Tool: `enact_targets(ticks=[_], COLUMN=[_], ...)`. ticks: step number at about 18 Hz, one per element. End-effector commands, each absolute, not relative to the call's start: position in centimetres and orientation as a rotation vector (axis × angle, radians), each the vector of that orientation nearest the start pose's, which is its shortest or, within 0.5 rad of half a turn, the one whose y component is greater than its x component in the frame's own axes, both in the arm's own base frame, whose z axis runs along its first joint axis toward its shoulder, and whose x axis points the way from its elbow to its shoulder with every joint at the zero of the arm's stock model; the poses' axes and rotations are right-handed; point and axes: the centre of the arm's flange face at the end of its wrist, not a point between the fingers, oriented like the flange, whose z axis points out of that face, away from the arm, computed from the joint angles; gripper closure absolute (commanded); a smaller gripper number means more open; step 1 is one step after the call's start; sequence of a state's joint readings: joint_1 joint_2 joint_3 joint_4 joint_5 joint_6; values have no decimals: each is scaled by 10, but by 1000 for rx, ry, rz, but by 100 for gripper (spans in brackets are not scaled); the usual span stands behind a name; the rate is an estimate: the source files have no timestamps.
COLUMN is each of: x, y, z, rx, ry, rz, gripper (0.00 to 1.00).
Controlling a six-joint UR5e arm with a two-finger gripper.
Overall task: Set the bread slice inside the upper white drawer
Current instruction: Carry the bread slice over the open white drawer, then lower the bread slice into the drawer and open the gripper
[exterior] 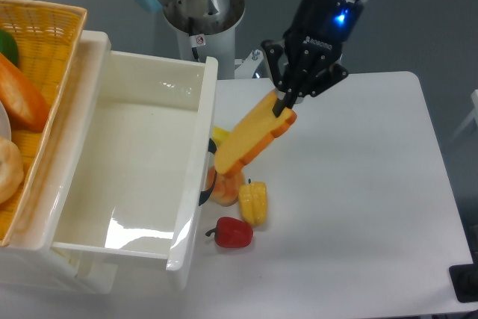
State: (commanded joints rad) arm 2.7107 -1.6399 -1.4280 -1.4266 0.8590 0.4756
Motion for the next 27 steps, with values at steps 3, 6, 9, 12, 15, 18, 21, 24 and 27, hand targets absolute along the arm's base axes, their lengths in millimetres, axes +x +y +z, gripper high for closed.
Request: enact_targets(ticks=[3,6,9,12,15,18,21,24,27], x=[-380,-363,-345,-319,-305,-304,-303,-305,-306], y=[422,434,446,467,486,487,490,488,486], z=[554,546,539,527,516,517,513,508,505], rx=[-2371,-2396,-2416,-2532,-2589,-2594,-2624,-2672,-2695], ry=[-718,-697,-661,-606,-561,-527,-510,-437,-426], rz=[-488,-515,-537,-485,-441,-423,-389,-327,-298], gripper=[100,100,100,100,86,0,0,0,0])
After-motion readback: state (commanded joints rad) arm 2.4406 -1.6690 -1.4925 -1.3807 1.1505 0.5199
